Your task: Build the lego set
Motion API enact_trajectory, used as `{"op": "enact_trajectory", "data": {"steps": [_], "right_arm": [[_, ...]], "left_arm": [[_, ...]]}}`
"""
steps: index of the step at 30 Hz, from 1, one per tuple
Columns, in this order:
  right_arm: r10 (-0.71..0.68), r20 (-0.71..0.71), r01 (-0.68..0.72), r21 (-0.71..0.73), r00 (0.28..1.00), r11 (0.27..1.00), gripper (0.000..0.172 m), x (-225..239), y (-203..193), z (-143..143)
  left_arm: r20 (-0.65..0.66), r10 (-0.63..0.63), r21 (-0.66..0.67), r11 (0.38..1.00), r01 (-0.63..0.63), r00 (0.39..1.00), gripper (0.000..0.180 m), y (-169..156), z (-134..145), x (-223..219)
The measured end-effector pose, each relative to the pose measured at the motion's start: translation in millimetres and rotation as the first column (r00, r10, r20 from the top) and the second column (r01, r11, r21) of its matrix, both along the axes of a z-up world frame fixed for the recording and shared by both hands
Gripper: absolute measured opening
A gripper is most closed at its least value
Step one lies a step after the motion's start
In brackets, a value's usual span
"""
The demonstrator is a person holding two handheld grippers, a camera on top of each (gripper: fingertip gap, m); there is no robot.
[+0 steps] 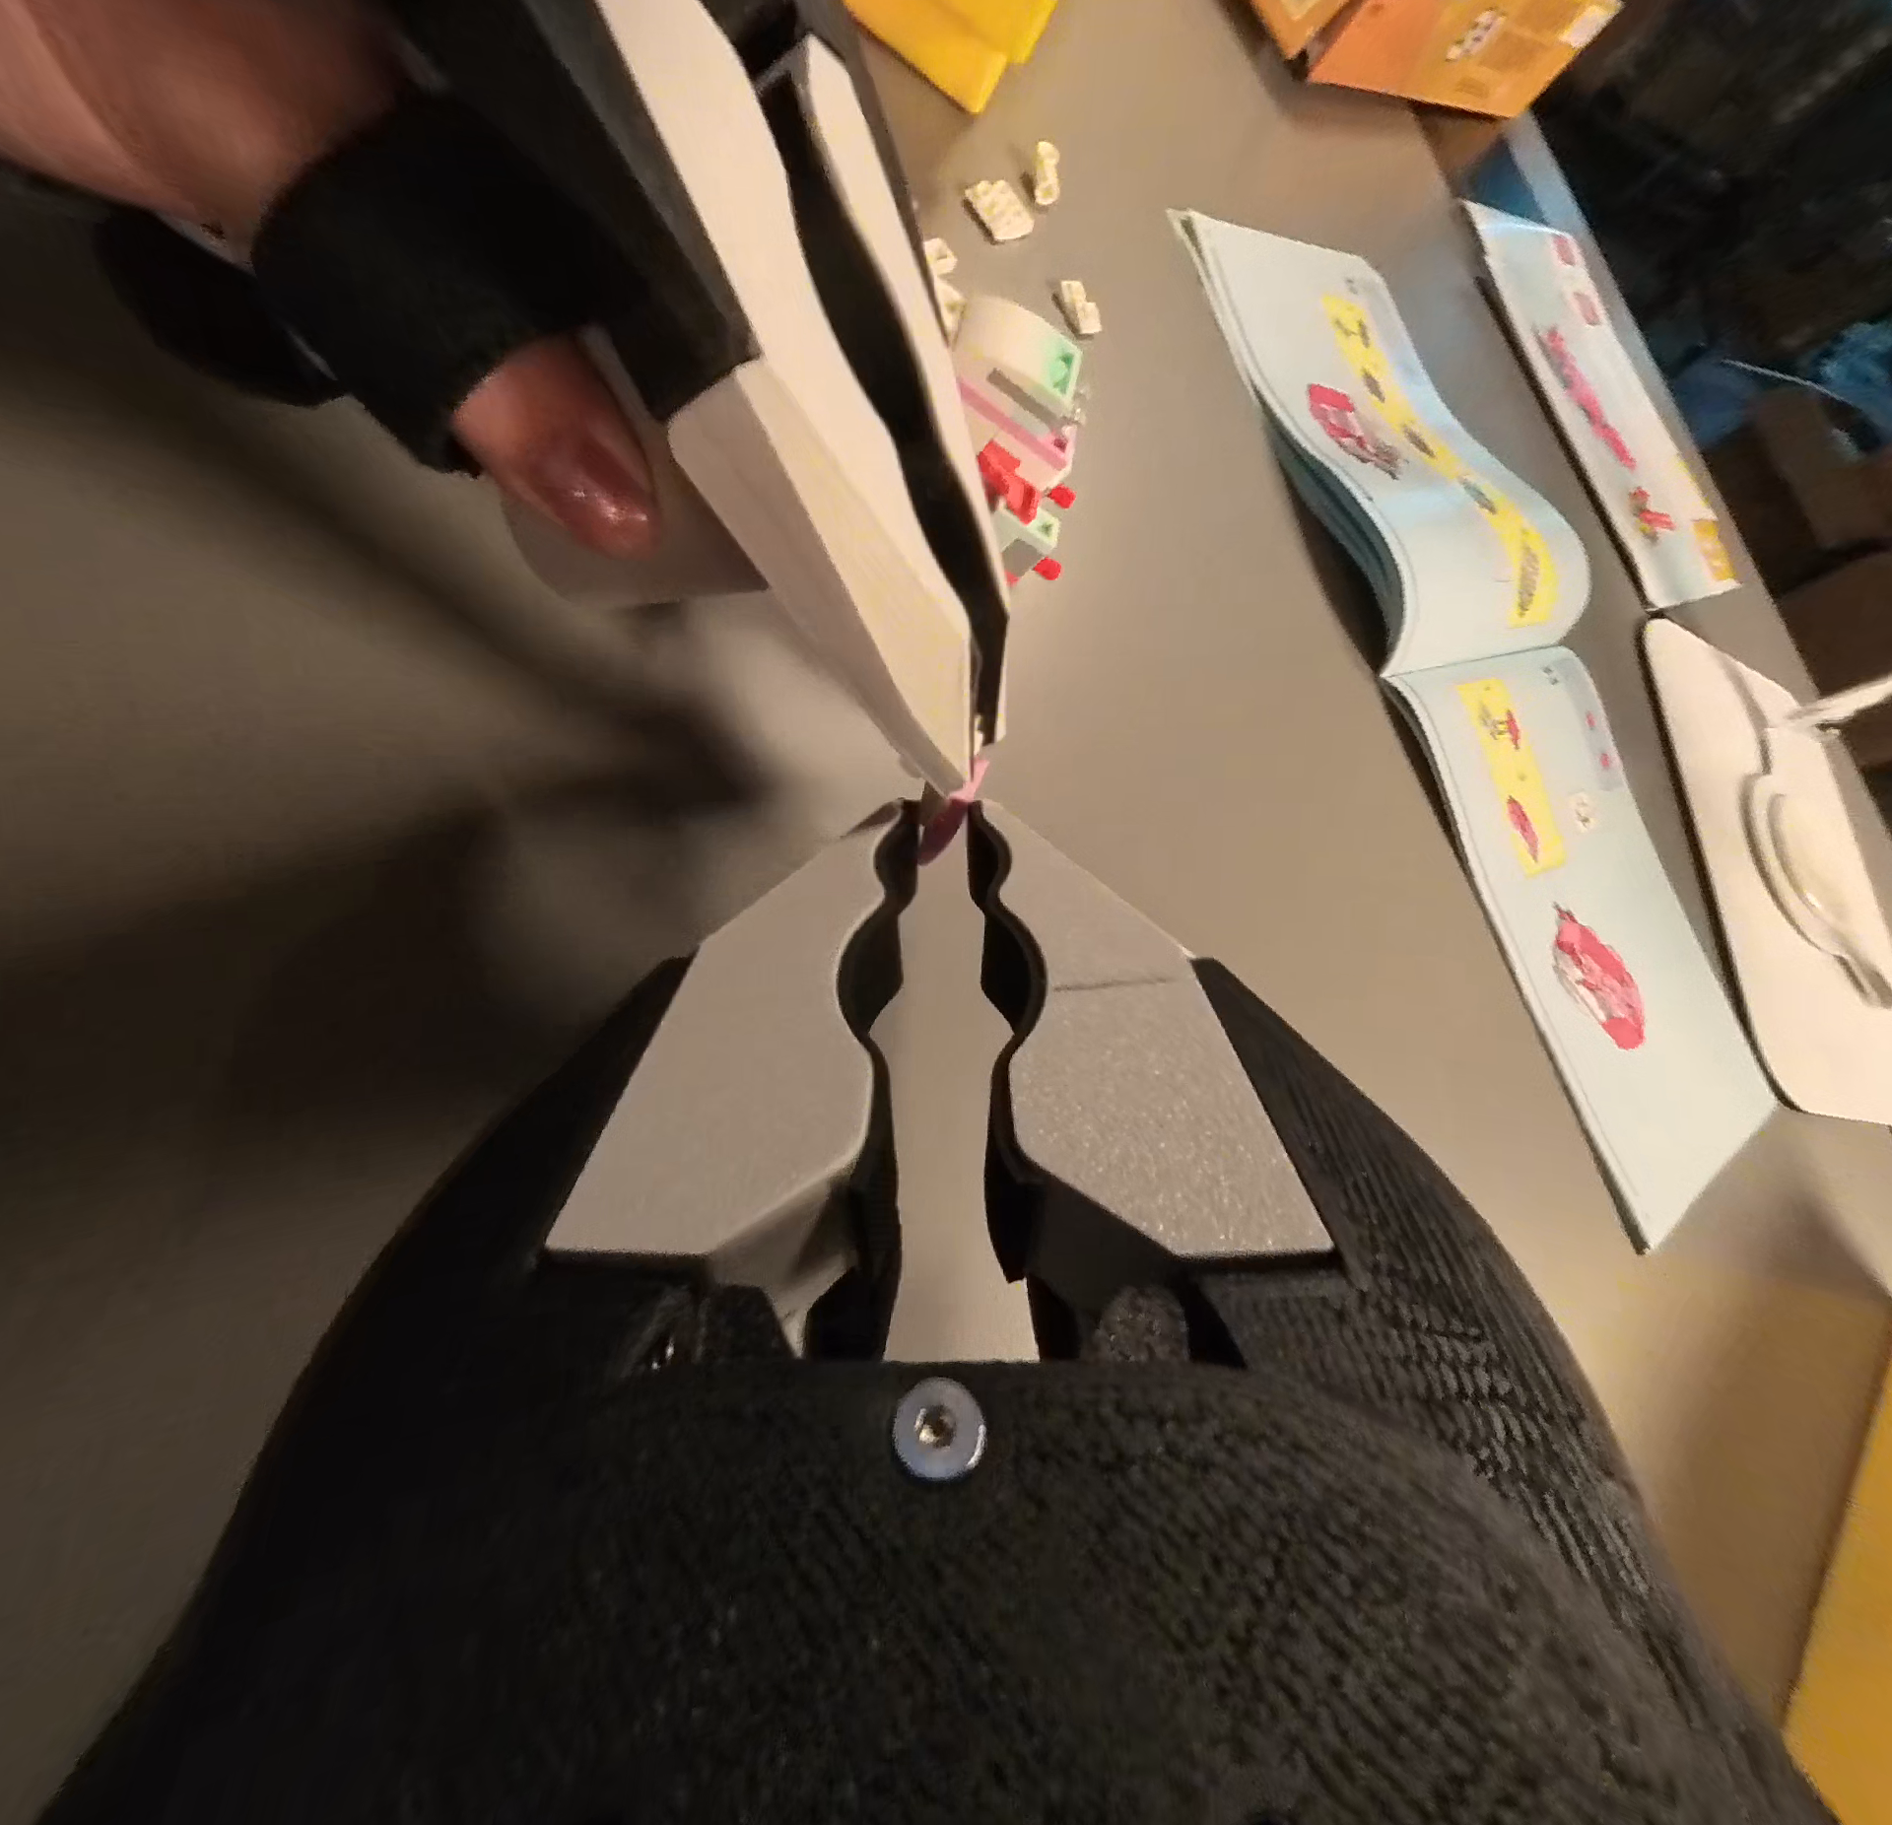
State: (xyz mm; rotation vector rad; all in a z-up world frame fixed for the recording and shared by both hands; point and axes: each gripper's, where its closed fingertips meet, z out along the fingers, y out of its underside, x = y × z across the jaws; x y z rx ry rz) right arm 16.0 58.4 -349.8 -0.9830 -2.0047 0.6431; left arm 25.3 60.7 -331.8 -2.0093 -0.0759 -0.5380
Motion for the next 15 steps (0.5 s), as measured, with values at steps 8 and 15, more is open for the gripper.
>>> {"op": "enact_trajectory", "data": {"steps": [8, 15], "right_arm": [[0.012, -0.165, 0.048, 0.357, 0.986, 0.933, 0.002, -4.8, 7.9, 21.3], [0.144, -0.188, 0.020, 0.671, 0.972, 0.741, 0.002, -6.0, 10.6, 28.6]], "left_arm": [[0.100, 0.013, 0.084, 0.996, -0.022, 0.995, 0.015, -1.3, 13.6, -2.7], [0.059, 0.025, 0.095, 0.995, -0.030, 0.998, 0.015, -1.5, 14.0, -2.0]]}}
